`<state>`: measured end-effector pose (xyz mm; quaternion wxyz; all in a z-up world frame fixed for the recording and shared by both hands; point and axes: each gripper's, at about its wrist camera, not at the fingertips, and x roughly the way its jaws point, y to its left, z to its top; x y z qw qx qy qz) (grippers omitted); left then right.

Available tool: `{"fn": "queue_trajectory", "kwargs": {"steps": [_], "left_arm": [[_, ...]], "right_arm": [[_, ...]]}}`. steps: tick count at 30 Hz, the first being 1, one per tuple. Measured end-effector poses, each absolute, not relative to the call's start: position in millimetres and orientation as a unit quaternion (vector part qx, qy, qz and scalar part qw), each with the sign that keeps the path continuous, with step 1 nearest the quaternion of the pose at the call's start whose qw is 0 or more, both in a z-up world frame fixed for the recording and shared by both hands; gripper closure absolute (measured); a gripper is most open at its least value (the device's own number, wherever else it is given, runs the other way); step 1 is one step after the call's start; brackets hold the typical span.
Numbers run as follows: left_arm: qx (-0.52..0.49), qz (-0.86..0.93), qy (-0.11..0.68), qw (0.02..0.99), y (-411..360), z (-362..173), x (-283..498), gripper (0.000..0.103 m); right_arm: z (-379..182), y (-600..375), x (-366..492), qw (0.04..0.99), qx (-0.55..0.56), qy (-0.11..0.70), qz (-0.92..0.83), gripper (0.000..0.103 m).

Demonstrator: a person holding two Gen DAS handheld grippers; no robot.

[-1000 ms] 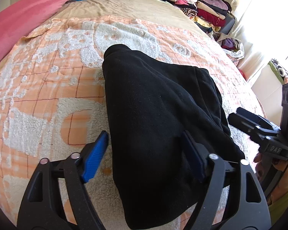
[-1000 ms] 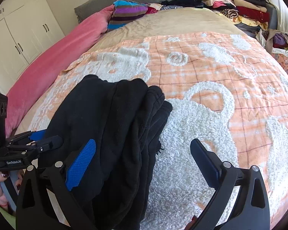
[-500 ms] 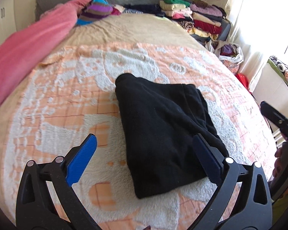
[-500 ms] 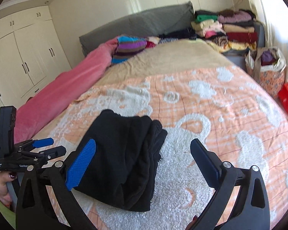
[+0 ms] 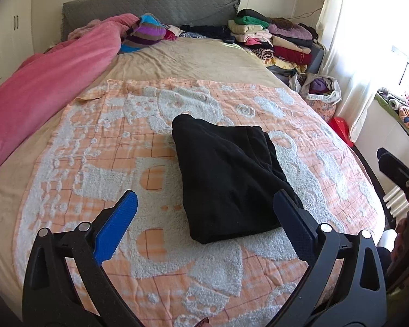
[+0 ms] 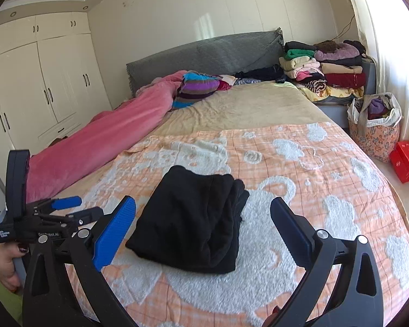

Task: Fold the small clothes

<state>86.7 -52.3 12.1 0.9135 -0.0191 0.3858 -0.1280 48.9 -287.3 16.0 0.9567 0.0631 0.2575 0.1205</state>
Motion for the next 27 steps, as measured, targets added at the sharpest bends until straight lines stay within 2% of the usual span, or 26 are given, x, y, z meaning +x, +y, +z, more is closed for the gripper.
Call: {"fn": "queue_trajectory", "kwargs": {"steps": [16, 27], "left_arm": [[-0.027, -0.122, 0.42, 0.899, -57.3, -5.8, 47.7, 0.01], [-0.02, -0.102, 0.438, 0.893, -54.2, -15.5, 41.6, 0.01]], "right_arm": [[-25.3, -272.8, 26.5, 0.932, 0.043, 0.345, 0.101, 0.004], [-29.6, -266.3, 15.8, 0.929, 0.026, 0.354, 0.106, 0.004]]}}
